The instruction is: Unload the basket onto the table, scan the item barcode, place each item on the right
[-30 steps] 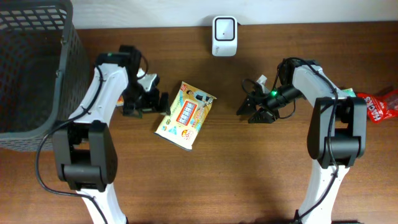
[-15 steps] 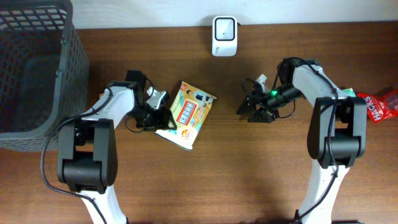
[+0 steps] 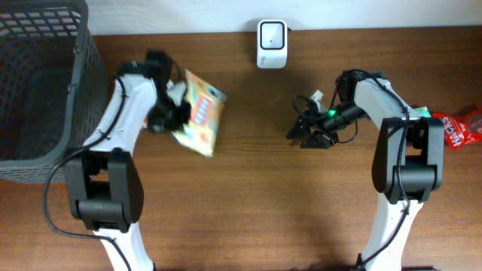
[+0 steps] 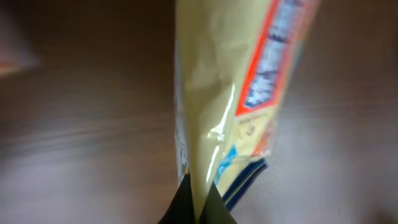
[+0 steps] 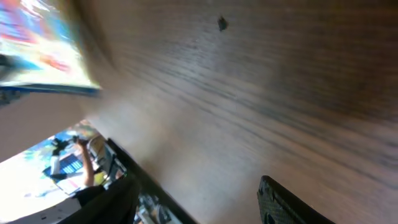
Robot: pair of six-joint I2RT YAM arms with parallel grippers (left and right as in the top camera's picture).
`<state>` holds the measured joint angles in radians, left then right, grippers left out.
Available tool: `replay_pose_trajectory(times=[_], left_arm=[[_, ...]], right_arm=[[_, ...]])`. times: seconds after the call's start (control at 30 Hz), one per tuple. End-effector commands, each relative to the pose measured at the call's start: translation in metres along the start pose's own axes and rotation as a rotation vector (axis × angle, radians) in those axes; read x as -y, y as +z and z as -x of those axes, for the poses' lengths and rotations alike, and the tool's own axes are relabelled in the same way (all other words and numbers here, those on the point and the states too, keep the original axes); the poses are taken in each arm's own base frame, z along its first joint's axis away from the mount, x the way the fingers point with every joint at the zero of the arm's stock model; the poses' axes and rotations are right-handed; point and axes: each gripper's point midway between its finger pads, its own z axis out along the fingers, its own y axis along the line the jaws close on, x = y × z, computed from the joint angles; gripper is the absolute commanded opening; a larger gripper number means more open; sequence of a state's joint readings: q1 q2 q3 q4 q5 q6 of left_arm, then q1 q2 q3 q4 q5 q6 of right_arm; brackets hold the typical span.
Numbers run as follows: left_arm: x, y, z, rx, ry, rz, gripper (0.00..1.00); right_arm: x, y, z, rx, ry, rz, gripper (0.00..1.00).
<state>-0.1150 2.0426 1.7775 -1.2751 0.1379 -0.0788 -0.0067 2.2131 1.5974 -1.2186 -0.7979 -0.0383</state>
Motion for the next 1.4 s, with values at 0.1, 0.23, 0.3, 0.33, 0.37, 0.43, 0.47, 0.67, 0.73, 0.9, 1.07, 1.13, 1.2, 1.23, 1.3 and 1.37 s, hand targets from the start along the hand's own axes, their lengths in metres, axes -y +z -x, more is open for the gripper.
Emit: replay_pose_trajectory(times=[0.1,0.23,0.3,0.33,0.37,0.43,0.47,0.67,0.73,0.9,1.07,1.13,1.2,1.23,1.3,1.37], left_arm=[[-0.053,-0.176,0.054,0.472,-0.136,0.645,0.0],[-0.041,-0.179,0.048,0.449,-0.044,0.788,0.0],[-0.033,-0.154,0.047,0.379,0.035,0.824,0.0],[-0.033,-0.145,0.046,0.353,0.054,0.856,0.0],[-0.033,-0.137,0.044,0.329,0.073,0.887,0.0],[-0.033,-0.114,0.04,0.272,0.118,0.935,0.0],[-0.031,-0.1,0.038,0.239,0.144,0.951,0.0],[-0.017,-0.019,0.01,0.076,0.25,1.022,0.0],[-0.01,-0.002,0.001,0.059,0.276,1.049,0.0],[0.027,0.027,-0.022,0.075,0.341,1.038,0.0],[0.07,0.055,-0.033,0.097,0.369,0.887,0.25],[0.076,0.059,-0.034,0.097,0.363,0.849,0.69],[0.084,0.062,-0.037,0.068,0.341,0.773,0.99],[0.088,0.06,-0.037,0.055,0.326,0.732,0.99],[0.096,0.045,-0.03,0.046,0.284,0.653,0.99],[0.101,0.019,-0.017,0.079,0.239,0.595,0.99]], right_arm=[[0.003,-0.01,0.002,0.028,-0.048,-0.079,0.61],[0.004,-0.01,0.003,0.031,-0.054,-0.082,0.6],[0.005,-0.011,0.003,0.029,-0.069,-0.091,0.6],[0.006,-0.011,0.003,0.029,-0.069,-0.096,0.6],[0.007,-0.011,0.003,0.029,-0.068,-0.102,0.6],[0.008,-0.011,0.003,0.029,-0.069,-0.106,0.6],[0.008,-0.011,0.003,0.029,-0.069,-0.106,0.6],[0.009,-0.012,0.004,0.032,-0.065,-0.104,0.6],[0.011,-0.015,0.004,0.037,-0.058,-0.103,0.6],[0.02,-0.025,0.005,0.054,-0.025,-0.095,0.6],[0.028,-0.036,0.001,0.053,-0.009,-0.084,0.6],[0.029,-0.041,-0.002,0.048,-0.003,-0.076,0.61],[0.029,-0.045,-0.003,0.047,0.004,-0.073,0.63],[0.028,-0.047,-0.003,0.047,0.004,-0.073,0.63],[0.025,-0.051,-0.003,0.048,0.005,-0.072,0.63],[0.021,-0.054,-0.003,0.047,0.001,-0.072,0.63]])
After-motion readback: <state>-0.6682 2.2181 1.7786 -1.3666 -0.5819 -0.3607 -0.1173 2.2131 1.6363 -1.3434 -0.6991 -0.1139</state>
